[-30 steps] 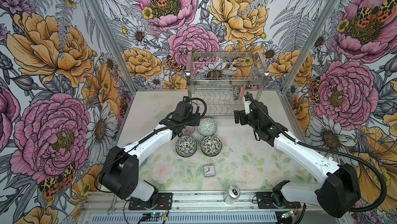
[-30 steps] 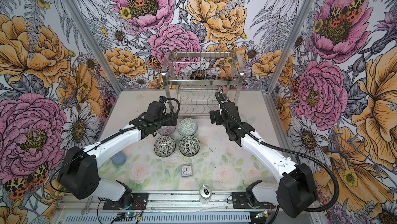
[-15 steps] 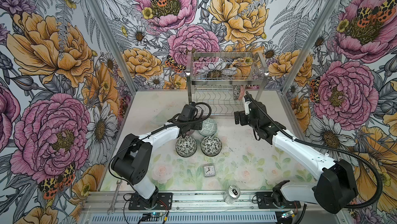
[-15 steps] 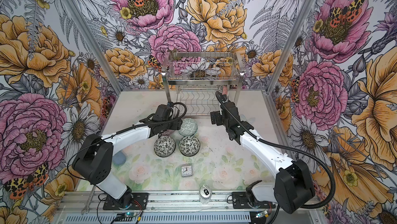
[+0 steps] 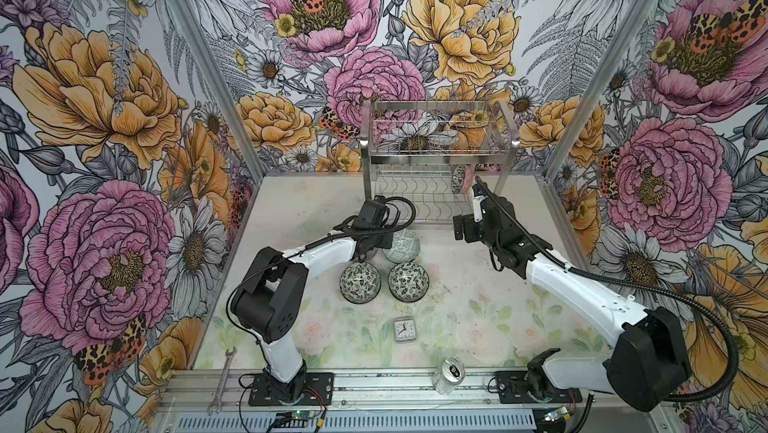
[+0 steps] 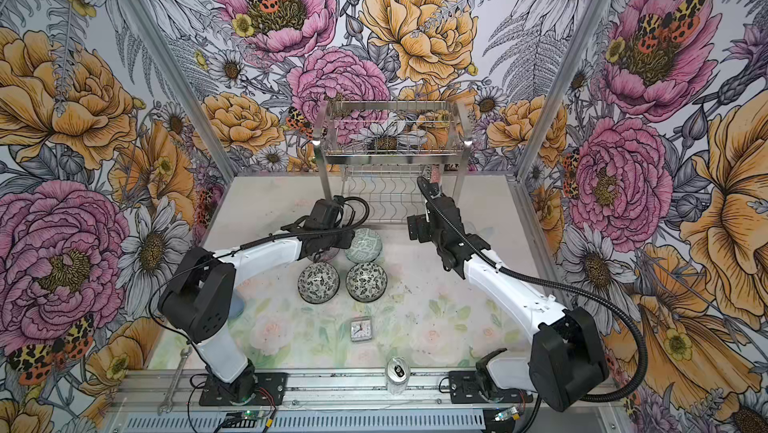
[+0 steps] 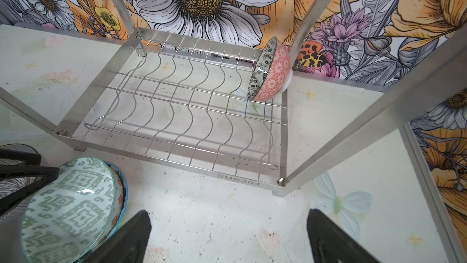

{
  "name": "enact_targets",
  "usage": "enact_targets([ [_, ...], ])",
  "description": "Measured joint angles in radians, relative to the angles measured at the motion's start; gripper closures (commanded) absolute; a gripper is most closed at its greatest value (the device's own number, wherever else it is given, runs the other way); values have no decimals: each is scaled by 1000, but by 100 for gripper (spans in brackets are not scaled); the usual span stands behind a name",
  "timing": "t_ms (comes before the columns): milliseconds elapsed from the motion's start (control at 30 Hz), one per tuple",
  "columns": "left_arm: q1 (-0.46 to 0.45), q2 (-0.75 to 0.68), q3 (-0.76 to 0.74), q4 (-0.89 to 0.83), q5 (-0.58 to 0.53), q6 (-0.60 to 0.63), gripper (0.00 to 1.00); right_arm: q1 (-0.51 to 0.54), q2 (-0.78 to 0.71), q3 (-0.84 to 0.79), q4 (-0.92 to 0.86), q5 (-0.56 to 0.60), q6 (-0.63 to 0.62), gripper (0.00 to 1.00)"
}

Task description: Load the bowls into the dish rack

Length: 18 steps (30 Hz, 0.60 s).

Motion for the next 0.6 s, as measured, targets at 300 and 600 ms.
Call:
enact_targets([
  [300,0,31,9,-4,7,2,63,-6,16,0,0,0,0,2],
  [600,0,33,16,-3,14,7,77,-13,16,0,0,1,0,3],
])
